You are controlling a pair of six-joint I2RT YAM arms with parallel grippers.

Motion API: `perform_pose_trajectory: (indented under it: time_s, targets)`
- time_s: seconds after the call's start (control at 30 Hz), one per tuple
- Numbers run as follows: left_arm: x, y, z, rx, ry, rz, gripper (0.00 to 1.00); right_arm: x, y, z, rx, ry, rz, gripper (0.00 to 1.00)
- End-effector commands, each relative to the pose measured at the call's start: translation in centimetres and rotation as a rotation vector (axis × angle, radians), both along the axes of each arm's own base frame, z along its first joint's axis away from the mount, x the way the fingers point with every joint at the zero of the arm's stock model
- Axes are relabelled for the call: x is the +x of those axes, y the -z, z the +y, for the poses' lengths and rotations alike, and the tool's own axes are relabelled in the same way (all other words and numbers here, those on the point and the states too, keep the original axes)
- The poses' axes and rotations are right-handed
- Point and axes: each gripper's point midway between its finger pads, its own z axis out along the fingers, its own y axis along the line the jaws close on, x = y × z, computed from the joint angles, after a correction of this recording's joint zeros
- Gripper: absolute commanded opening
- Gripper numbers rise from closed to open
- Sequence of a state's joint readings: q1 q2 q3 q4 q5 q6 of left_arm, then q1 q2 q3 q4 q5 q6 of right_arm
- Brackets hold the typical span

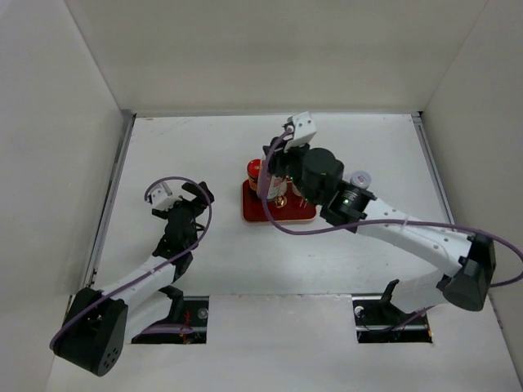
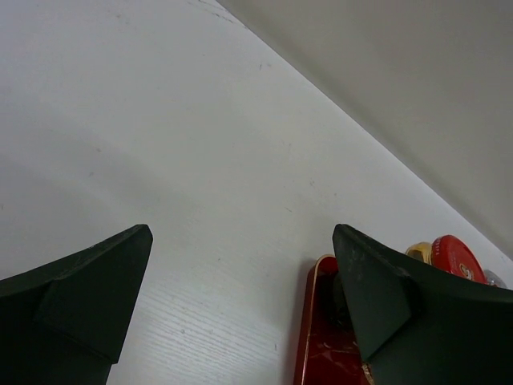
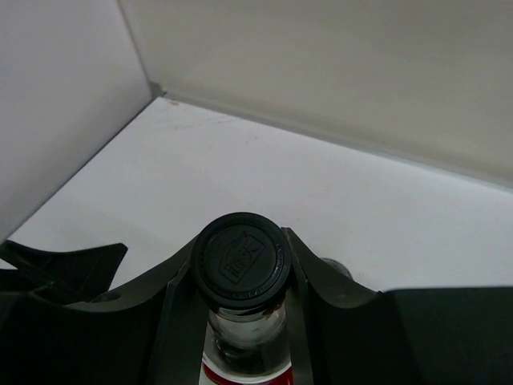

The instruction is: Organize the condiment bottles

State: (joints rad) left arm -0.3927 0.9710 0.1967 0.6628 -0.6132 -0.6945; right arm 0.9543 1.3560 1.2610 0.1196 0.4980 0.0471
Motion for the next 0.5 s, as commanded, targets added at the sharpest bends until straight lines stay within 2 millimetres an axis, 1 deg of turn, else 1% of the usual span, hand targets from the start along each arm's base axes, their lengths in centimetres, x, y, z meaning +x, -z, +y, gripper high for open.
perform_pose_trajectory:
  time_s: [0.0, 0.07, 0.17, 0.3, 0.4, 0.47]
  targets:
    - [0.1, -1.1, 0.6, -0.039, -0.032, -0.056, 1.00, -0.3, -6.2, 1.5, 0.232, -0.032, -0.136, 0.25]
    - [0.3, -0.9, 0.4, -0.038, -0.026, -0.049, 1.00, 0.4, -4.3, 2.8, 0.220, -0.036, -0.122, 0.25]
    - [0.5, -0.7, 0.0, -0.036, -0.012, -0.042, 1.00, 1.3, -1.6, 3.9, 0.199, -0.025, -0.103, 0.25]
    - [0.7, -0.3, -0.1, -0.035, -0.005, -0.034, 1.00, 2.1, 1.6, 4.6, 0.180, -0.009, -0.069, 0.25]
    - [0.8, -0.3, -0.3, -0.036, 0.003, -0.034, 1.00, 2.3, 3.8, 4.7, 0.168, 0.008, -0.041, 0.25]
    - [0.8, 0.0, -0.3, -0.032, 0.003, -0.024, 1.00, 2.6, 5.3, 4.8, 0.157, 0.015, -0.030, 0.25]
